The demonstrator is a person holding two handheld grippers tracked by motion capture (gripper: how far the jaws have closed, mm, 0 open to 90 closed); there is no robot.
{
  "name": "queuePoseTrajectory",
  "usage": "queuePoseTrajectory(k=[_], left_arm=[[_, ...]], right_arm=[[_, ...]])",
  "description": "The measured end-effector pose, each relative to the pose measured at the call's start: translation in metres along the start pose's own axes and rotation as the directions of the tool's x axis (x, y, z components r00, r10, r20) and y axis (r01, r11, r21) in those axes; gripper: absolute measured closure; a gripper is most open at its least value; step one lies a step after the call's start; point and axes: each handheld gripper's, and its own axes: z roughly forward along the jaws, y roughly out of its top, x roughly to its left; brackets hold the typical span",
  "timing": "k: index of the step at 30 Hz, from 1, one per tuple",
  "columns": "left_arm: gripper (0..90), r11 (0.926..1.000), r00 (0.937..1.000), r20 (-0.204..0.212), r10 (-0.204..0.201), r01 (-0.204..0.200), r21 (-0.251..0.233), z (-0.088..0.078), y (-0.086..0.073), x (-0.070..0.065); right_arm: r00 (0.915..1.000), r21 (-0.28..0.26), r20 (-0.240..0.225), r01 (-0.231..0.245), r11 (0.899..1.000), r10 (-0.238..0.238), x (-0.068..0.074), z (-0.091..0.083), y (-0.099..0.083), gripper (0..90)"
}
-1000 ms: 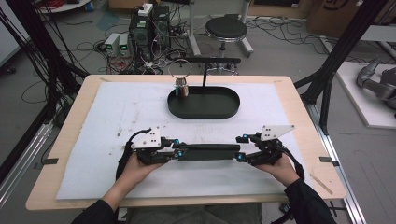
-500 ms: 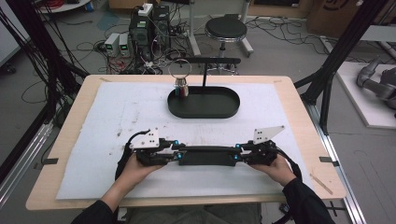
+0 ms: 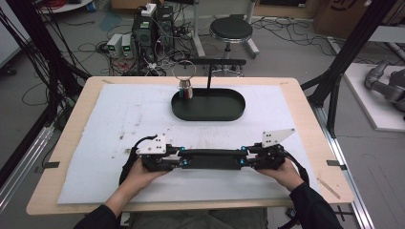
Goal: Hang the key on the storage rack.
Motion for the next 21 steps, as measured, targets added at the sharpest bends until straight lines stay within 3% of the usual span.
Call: queuePoseTrajectory(k=[2,5,7,10,13,16,18,21], left_arm=[[74.5,0.9998,1.0000,-0.003,-0.005,0.005,-0.017,-0.001,0.001,-0.001],[74.6,0.9983,0.9996,0.003,-0.029,0.029,-0.050,-0.003,0.002,0.001],[74.6,0.9973,0.9995,0.007,-0.031,0.031,-0.067,-0.005,0.002,0.001],[74.4,0.9960,0.9992,0.007,-0.039,0.039,-0.080,-0.007,0.003,0.001],[72.7,0.9944,0.9986,-0.007,-0.051,0.051,-0.093,-0.008,0.004,0.001],[64.5,0.9941,0.9976,-0.038,-0.057,0.054,-0.094,-0.009,0.005,0.002],[56.6,0.9944,0.9951,-0.081,-0.057,0.050,-0.093,-0.010,0.006,0.003],[46.8,0.9921,0.9902,-0.107,-0.090,0.080,-0.096,-0.015,0.006,0.007]], right_arm=[[0.9997,-0.010,0.015,-0.020,1.000,0.020,-0.002,-0.001,-0.001,56.6],[0.9991,-0.023,0.005,-0.043,0.999,0.043,-0.003,0.000,-0.001,55.4],[0.9994,-0.032,0.008,-0.034,0.999,0.034,-0.001,0.002,0.000,58.7],[0.9999,-0.059,0.015,-0.004,0.998,0.005,0.003,0.001,0.002,71.3],[1.0000,-0.080,0.007,-0.004,0.997,0.005,0.004,-0.001,0.004,75.0],[1.0000,-0.084,0.000,-0.002,0.996,0.002,0.006,-0.002,0.006,76.2],[0.9997,-0.079,0.021,0.009,0.997,-0.008,0.007,-0.001,0.007,76.5],[0.9990,-0.080,0.045,0.008,0.997,-0.005,0.007,-0.003,0.007,76.6]])
